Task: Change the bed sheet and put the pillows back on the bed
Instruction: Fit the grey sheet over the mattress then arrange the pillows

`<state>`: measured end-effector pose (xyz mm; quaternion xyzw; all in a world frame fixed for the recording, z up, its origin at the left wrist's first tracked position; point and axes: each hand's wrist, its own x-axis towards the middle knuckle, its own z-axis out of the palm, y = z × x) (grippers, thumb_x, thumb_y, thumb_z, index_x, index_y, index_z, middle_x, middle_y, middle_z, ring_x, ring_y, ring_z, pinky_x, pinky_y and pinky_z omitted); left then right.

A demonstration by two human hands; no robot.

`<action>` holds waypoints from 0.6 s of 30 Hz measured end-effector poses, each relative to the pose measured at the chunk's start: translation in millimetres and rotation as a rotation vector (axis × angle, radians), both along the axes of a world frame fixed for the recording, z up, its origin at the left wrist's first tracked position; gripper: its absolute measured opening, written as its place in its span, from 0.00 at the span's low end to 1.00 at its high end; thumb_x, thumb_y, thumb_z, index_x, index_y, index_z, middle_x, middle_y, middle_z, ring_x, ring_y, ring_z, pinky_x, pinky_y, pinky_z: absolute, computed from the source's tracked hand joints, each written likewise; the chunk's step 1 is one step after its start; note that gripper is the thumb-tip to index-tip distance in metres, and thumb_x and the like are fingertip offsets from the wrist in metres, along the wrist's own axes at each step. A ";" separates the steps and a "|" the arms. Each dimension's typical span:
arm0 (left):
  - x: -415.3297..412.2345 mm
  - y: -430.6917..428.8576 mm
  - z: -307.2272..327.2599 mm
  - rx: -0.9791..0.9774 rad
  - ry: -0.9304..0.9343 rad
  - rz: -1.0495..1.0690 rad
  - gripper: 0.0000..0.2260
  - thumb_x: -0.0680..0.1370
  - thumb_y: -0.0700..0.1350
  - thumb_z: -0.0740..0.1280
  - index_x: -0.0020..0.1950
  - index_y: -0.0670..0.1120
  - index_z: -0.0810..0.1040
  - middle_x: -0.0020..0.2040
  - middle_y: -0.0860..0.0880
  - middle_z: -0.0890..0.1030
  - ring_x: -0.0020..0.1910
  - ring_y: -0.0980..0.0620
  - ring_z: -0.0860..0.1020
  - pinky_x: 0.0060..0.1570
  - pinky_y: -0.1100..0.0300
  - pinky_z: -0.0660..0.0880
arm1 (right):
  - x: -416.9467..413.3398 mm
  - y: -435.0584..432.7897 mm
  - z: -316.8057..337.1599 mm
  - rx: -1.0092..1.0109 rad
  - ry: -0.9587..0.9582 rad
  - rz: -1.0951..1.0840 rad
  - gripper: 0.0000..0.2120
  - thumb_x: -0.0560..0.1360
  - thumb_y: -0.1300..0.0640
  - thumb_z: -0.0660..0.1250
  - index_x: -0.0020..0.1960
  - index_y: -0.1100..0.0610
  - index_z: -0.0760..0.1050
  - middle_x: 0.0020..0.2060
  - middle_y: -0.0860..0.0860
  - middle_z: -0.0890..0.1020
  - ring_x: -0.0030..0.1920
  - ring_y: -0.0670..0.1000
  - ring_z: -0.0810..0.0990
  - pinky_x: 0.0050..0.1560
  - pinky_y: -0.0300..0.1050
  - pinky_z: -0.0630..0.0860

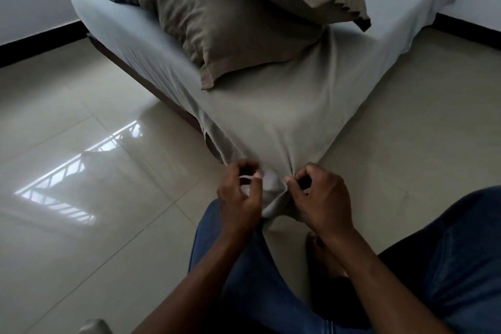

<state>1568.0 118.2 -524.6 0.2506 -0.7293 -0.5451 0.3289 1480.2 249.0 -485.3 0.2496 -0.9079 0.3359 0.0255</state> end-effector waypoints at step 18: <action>-40.0 -5.1 -10.3 1.280 -0.118 -0.383 0.32 0.82 0.63 0.51 0.69 0.38 0.75 0.63 0.39 0.81 0.62 0.42 0.80 0.55 0.53 0.78 | 2.9 -18.3 -35.4 -0.037 0.128 0.263 0.03 0.79 0.55 0.68 0.49 0.54 0.77 0.48 0.47 0.76 0.47 0.46 0.76 0.46 0.39 0.73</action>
